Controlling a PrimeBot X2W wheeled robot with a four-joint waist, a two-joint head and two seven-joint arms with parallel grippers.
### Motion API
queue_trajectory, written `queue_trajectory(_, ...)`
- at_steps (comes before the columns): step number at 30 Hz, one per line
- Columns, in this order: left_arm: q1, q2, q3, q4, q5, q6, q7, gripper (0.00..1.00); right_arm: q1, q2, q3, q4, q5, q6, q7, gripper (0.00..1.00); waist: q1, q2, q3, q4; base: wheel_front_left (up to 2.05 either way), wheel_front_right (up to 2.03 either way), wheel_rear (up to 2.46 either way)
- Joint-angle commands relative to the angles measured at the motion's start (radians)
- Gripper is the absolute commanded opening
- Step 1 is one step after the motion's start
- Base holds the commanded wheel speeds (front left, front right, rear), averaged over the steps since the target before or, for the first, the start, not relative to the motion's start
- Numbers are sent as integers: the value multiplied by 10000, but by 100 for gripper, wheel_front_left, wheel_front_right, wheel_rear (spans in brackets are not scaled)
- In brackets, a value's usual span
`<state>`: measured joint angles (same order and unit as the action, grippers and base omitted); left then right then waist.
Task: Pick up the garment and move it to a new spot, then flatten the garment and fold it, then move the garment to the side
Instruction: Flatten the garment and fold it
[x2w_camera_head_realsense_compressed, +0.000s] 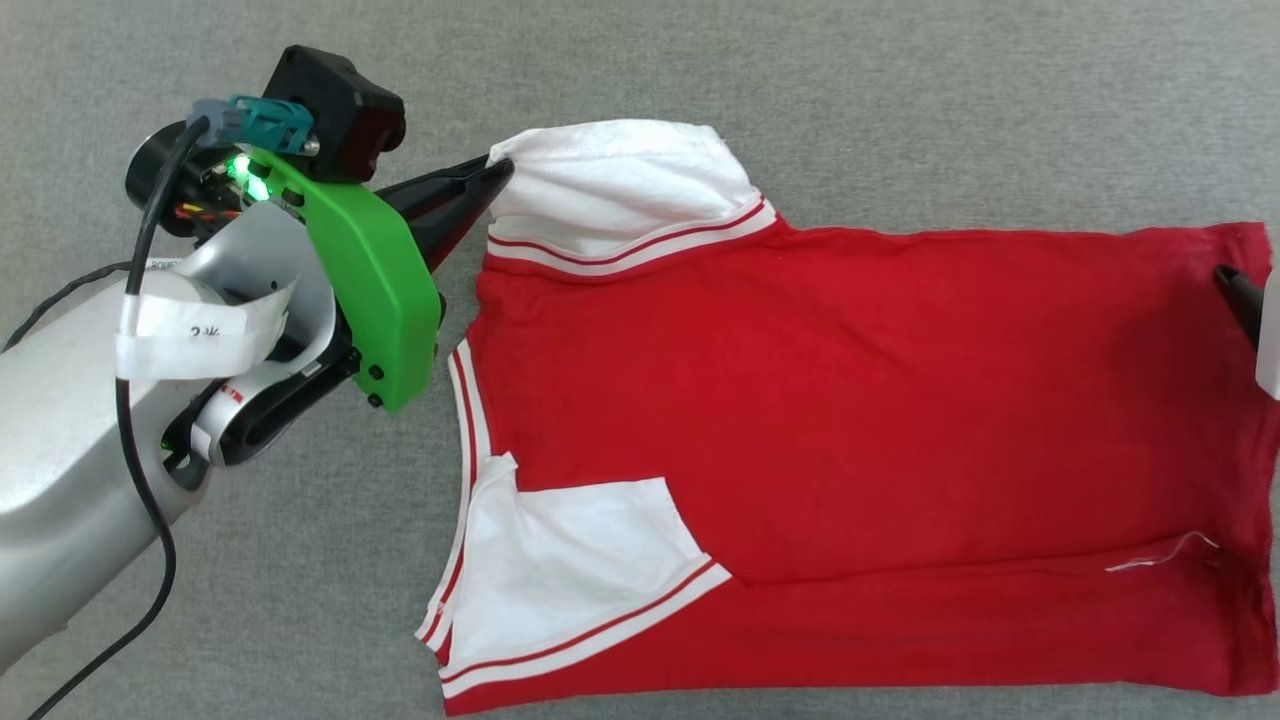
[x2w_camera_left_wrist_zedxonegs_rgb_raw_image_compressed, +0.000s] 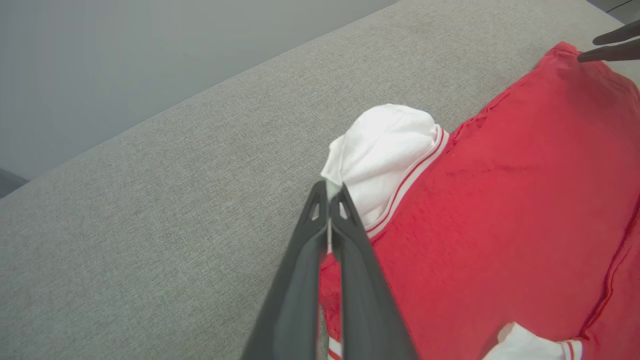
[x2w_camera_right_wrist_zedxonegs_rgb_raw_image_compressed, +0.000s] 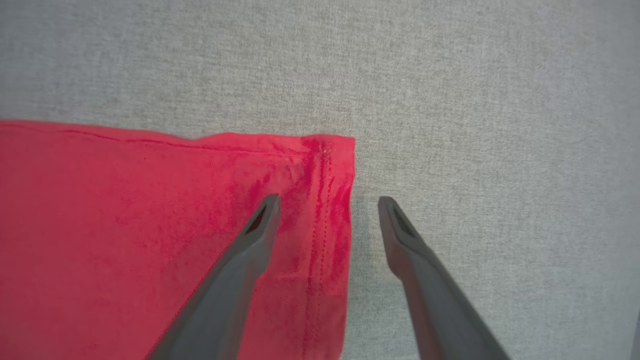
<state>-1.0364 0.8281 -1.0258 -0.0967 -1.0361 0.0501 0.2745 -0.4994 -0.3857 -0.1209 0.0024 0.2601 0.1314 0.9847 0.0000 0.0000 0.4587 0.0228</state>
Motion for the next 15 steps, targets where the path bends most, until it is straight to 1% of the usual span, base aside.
queue_trajectory(1,51,67,51,-100,77,97,-85,0,-233,-29,-26,178,-153,-7,31,100,0,0,291,269,0,0,0)
queue_trajectory(6,-4,82,72,-428,182,165,-146,0,-537,3,67,1085,-402,-7,-199,100,0,0,521,435,0,0,0)
queue_trajectory(9,-14,86,63,-436,216,158,-170,0,-557,30,268,1453,-363,-7,-313,100,0,0,565,480,0,0,0)
queue_trajectory(13,20,48,34,-386,212,135,-214,0,-577,-101,585,1899,-265,-7,-613,100,0,0,553,495,0,0,0)
queue_trajectory(14,36,46,25,-365,210,126,-226,0,-573,-116,646,1998,-232,-7,-653,94,0,0,537,491,0,0,0)
queue_trajectory(15,54,49,18,-332,202,115,-239,0,-576,-138,705,2099,-199,-7,-706,46,0,0,517,484,0,0,0)
